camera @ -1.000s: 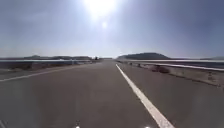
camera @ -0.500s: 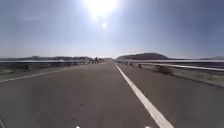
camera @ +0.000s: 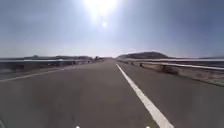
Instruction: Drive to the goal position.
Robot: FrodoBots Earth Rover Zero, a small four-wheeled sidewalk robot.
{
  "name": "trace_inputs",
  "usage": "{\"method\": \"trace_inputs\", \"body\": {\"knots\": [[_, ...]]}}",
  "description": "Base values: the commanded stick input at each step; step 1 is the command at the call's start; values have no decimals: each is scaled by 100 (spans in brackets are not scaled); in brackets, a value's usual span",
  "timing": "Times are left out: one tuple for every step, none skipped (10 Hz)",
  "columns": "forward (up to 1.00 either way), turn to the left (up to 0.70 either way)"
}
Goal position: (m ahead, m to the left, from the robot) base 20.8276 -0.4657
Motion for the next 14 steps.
{"method": "trace_inputs", "body": {"knots": [[70,0],[70,0],[70,0],[70,0],[70,0],[70,0],[70,0],[70,0],[70,0],[70,0],[70,0],[70,0],[70,0],[70,0]]}}
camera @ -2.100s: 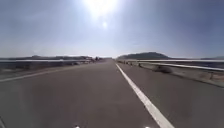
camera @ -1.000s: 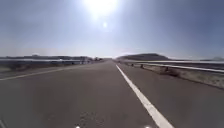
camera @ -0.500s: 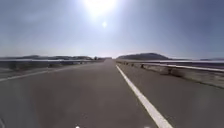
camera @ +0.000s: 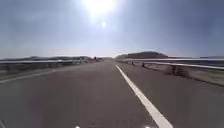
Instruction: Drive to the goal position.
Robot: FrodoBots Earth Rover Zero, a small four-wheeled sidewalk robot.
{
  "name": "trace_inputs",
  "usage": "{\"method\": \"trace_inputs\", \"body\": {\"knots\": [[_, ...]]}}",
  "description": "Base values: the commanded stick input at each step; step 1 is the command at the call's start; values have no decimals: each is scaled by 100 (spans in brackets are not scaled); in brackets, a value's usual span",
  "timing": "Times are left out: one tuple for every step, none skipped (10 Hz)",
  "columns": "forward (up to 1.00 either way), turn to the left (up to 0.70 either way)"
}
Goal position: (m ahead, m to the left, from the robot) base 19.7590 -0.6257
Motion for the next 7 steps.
{"method": "trace_inputs", "body": {"knots": [[70,0],[70,0],[70,0],[70,0],[70,0],[70,0],[70,0]]}}
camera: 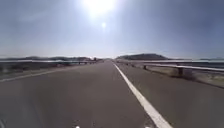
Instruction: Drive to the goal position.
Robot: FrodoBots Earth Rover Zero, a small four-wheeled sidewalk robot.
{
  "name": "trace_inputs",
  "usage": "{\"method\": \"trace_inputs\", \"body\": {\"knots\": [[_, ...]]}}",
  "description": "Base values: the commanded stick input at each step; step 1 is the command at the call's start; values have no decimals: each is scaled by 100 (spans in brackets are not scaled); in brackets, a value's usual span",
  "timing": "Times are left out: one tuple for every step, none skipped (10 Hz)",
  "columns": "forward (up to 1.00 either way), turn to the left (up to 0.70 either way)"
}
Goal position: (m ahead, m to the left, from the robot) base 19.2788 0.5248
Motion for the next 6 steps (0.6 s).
{"method": "trace_inputs", "body": {"knots": [[70,0],[70,0],[70,0],[70,0],[70,0],[70,0]]}}
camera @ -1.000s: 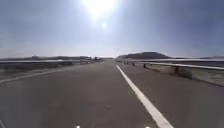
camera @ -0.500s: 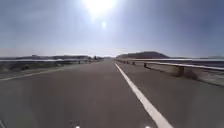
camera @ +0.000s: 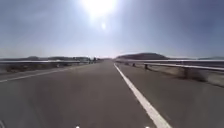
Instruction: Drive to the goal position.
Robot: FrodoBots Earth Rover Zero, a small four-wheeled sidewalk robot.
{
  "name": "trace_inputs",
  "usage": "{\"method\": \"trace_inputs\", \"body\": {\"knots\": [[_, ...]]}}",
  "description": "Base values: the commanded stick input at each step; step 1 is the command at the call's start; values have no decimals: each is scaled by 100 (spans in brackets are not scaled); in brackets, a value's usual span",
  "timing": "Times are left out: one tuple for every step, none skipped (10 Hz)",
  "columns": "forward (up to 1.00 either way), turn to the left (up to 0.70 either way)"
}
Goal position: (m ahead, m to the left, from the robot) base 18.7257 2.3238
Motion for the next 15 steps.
{"method": "trace_inputs", "body": {"knots": [[70,0],[70,0],[70,0],[70,0],[70,0],[70,0],[70,0],[70,0],[70,0],[70,0],[70,0],[70,0],[70,0],[70,0],[70,0]]}}
